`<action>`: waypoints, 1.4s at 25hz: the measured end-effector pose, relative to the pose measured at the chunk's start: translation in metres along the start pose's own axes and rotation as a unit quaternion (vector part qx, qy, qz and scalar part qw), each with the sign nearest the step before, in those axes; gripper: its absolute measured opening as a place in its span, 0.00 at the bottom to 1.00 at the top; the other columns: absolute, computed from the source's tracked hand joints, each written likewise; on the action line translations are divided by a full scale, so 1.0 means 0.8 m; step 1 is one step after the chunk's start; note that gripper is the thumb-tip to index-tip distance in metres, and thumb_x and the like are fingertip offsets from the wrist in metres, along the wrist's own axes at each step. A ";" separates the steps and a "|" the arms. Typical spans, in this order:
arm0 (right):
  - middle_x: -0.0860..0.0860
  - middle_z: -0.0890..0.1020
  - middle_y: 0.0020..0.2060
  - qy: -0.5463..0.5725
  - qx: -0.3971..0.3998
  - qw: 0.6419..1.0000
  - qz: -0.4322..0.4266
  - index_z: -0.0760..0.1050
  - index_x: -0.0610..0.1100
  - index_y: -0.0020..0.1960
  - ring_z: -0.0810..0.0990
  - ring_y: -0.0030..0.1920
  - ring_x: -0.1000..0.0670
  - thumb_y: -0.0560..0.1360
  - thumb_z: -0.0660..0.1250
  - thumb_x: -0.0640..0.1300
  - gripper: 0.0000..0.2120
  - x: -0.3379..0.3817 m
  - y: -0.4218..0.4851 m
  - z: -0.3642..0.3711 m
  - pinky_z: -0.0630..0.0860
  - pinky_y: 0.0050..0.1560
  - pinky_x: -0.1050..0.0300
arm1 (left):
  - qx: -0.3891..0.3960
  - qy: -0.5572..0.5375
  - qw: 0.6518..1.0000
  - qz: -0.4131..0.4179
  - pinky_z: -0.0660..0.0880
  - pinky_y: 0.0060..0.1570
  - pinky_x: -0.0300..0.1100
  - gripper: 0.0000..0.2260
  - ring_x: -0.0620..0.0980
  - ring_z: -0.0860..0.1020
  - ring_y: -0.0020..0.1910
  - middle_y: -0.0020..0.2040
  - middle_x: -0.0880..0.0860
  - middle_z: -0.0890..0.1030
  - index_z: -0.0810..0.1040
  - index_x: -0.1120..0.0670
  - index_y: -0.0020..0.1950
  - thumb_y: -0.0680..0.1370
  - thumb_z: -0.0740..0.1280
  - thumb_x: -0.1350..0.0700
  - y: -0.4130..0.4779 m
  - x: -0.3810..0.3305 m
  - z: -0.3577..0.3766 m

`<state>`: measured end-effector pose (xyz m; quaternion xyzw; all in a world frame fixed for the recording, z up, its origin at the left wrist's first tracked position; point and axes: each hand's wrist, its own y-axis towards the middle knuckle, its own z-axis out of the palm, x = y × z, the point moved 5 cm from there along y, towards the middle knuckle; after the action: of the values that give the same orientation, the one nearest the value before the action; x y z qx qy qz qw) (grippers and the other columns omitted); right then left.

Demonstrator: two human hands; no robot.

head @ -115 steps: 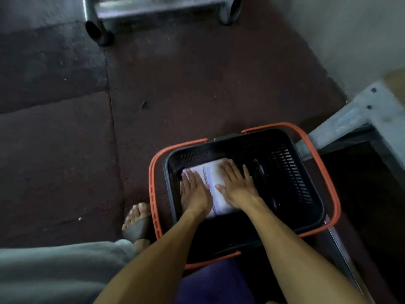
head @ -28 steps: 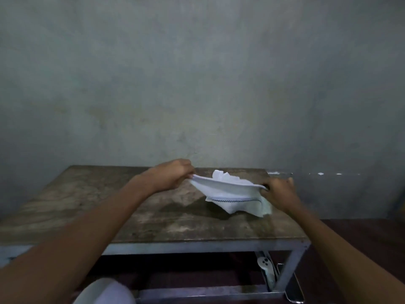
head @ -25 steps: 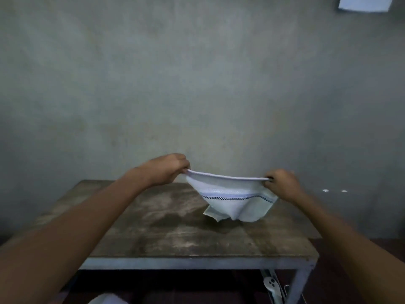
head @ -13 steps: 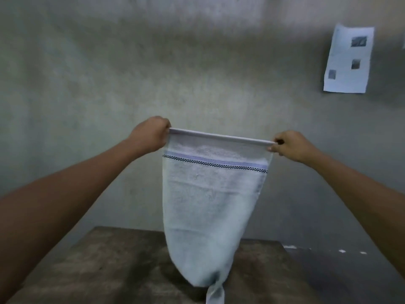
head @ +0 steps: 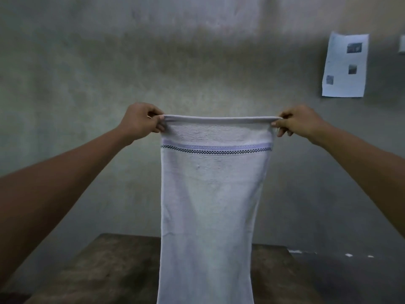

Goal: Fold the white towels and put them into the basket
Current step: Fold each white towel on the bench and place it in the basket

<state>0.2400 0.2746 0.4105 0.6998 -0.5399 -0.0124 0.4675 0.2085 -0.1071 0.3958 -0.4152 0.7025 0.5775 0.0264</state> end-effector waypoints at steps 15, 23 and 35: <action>0.49 0.73 0.26 0.215 0.172 0.954 0.122 0.75 0.39 0.45 0.71 0.23 0.57 0.77 0.64 0.38 0.03 -0.037 0.035 0.043 0.69 0.22 0.69 | 0.170 -0.182 0.941 -0.228 0.80 0.32 0.35 0.03 0.47 0.83 0.32 0.33 0.58 0.83 0.75 0.63 0.46 0.77 0.63 0.64 0.018 0.049 0.014; 0.41 0.76 0.38 0.235 0.123 0.945 0.191 0.69 0.39 0.42 0.84 0.30 0.49 0.78 0.61 0.33 0.07 -0.092 0.104 0.150 0.81 0.31 0.60 | -0.006 -0.134 0.957 -0.257 0.80 0.30 0.39 0.08 0.46 0.79 0.21 0.35 0.63 0.78 0.74 0.64 0.38 0.77 0.64 0.66 0.062 0.148 0.088; 0.39 0.80 0.41 0.284 0.034 0.954 0.095 0.71 0.40 0.46 0.85 0.38 0.46 0.77 0.61 0.34 0.02 -0.037 0.074 0.093 0.83 0.37 0.58 | -0.015 -0.167 0.984 -0.057 0.79 0.32 0.33 0.07 0.42 0.81 0.29 0.28 0.50 0.81 0.76 0.56 0.41 0.78 0.64 0.62 0.045 0.077 0.015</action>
<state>0.1447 0.2512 0.3936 0.6357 -0.4490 0.2493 0.5762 0.1412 -0.1314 0.3884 -0.3528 0.6548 0.6464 0.1702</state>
